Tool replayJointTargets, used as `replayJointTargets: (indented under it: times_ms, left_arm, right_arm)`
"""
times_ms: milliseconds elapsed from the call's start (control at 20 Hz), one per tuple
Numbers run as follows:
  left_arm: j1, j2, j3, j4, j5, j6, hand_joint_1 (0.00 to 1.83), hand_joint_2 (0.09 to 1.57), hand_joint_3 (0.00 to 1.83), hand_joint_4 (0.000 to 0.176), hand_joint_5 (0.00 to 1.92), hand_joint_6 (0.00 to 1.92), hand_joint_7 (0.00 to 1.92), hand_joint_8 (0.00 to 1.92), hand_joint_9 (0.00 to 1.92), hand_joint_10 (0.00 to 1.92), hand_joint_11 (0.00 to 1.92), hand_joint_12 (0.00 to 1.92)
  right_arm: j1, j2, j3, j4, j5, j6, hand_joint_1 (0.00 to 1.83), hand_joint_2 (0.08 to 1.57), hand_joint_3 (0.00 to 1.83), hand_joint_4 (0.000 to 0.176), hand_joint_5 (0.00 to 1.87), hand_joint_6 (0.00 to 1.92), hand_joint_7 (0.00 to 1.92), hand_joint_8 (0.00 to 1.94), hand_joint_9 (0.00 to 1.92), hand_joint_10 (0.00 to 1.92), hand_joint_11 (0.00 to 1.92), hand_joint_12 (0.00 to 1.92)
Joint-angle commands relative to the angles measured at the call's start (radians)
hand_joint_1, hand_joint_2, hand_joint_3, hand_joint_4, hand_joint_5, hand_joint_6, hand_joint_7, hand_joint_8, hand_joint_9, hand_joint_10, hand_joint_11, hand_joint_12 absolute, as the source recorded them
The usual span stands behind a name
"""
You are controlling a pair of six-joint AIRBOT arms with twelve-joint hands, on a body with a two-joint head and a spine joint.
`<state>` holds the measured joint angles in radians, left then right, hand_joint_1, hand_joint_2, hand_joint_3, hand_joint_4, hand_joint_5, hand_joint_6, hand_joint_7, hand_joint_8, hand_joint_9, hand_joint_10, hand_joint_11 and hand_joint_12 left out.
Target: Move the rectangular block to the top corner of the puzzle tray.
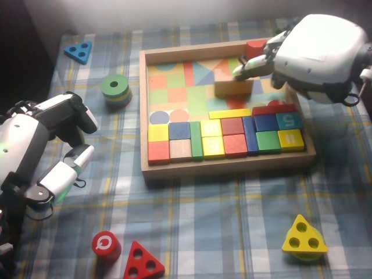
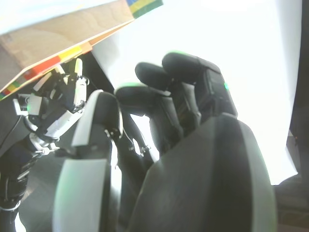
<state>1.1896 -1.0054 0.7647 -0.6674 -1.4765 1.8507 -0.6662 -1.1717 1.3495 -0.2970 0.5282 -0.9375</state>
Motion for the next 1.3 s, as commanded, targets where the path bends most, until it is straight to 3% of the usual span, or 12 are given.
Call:
replayJointTargets:
  times_ms: [0,150,200,250,550,650,800,850,900,1250]
  left_arm:
    - [-0.003,0.000,0.004,0.047,-0.109,-0.006,1.15,1.33,0.00,0.000,0.51,1.42,0.69,1.69,0.44,1.57,0.15,1.92]
    - [-0.003,0.000,0.004,0.047,-0.109,-0.006,1.15,1.34,0.00,0.000,0.51,1.41,0.68,1.71,0.44,1.60,0.18,1.92]
    - [-0.002,0.000,0.004,0.047,-0.109,-0.006,1.15,1.34,0.00,0.000,0.51,1.41,0.69,1.70,0.45,1.59,0.17,1.92]
    - [-0.002,0.000,0.004,0.047,-0.109,-0.006,1.15,1.34,0.00,0.000,0.50,1.43,0.68,1.71,0.44,1.61,0.17,1.92]
    - [0.001,0.000,0.002,0.046,-0.110,-0.006,1.14,1.34,0.00,0.000,0.47,1.47,0.69,1.69,0.42,1.48,0.11,1.85]
    - [0.001,0.000,0.002,0.046,-0.110,-0.006,1.14,1.35,0.00,0.000,0.48,1.47,0.68,1.70,0.44,1.46,0.15,1.85]
    - [0.002,0.001,0.002,0.046,-0.109,-0.006,1.14,1.35,0.00,0.000,0.48,1.46,0.67,1.71,0.44,1.46,0.13,1.86]
    - [0.003,0.001,0.001,0.046,-0.109,-0.006,1.14,1.35,0.00,0.000,0.48,1.46,0.67,1.72,0.44,1.46,0.14,1.86]
    - [0.004,0.001,0.000,0.046,-0.109,-0.006,1.14,1.35,0.00,0.000,0.47,1.47,0.67,1.72,0.44,1.48,0.14,1.88]
    - [0.004,0.001,0.001,0.045,-0.109,-0.006,1.14,1.35,0.00,0.000,0.47,1.47,0.69,1.69,0.45,1.46,0.13,1.84]
  right_arm:
    - [0.018,0.006,0.008,0.013,0.080,-0.003,1.62,1.01,0.41,0.000,0.59,0.00,1.27,1.94,1.50,1.92,1.53,1.92]
    - [0.021,0.011,0.018,0.013,0.068,-0.003,1.50,1.09,0.25,0.000,0.59,0.00,1.21,1.94,1.41,1.92,1.44,1.92]
    - [0.022,0.013,0.022,0.013,0.064,-0.003,1.47,1.11,0.19,0.009,0.62,0.00,1.17,1.94,1.36,1.92,1.40,1.92]
    - [0.022,0.014,0.024,0.013,0.061,-0.004,1.51,1.13,0.17,0.000,0.59,0.00,1.16,1.94,1.38,1.92,1.45,1.92]
    - [0.022,0.017,0.046,0.014,0.037,-0.010,1.54,1.20,0.06,0.000,0.54,0.00,1.01,1.94,1.28,1.92,1.30,1.92]
    - [0.022,0.017,0.057,0.019,0.029,-0.010,1.52,1.23,0.03,0.000,0.52,0.00,1.04,1.94,1.31,1.92,1.29,1.92]
    - [0.022,0.017,0.068,0.019,0.015,-0.010,1.50,1.23,0.01,0.006,0.52,0.00,0.78,1.94,1.06,1.92,1.09,1.92]
    - [0.022,0.017,0.071,0.019,0.012,-0.010,1.32,1.32,0.05,0.022,0.53,0.00,0.58,1.83,0.97,1.92,1.03,1.92]
    - [0.022,0.019,0.075,0.019,0.008,-0.010,1.53,1.23,0.00,0.000,0.53,0.00,0.82,1.94,1.09,1.92,1.19,1.92]
    - [0.022,0.024,0.095,0.028,0.001,-0.010,1.59,1.20,0.00,0.000,0.54,0.00,0.84,1.94,1.11,1.92,1.23,1.92]
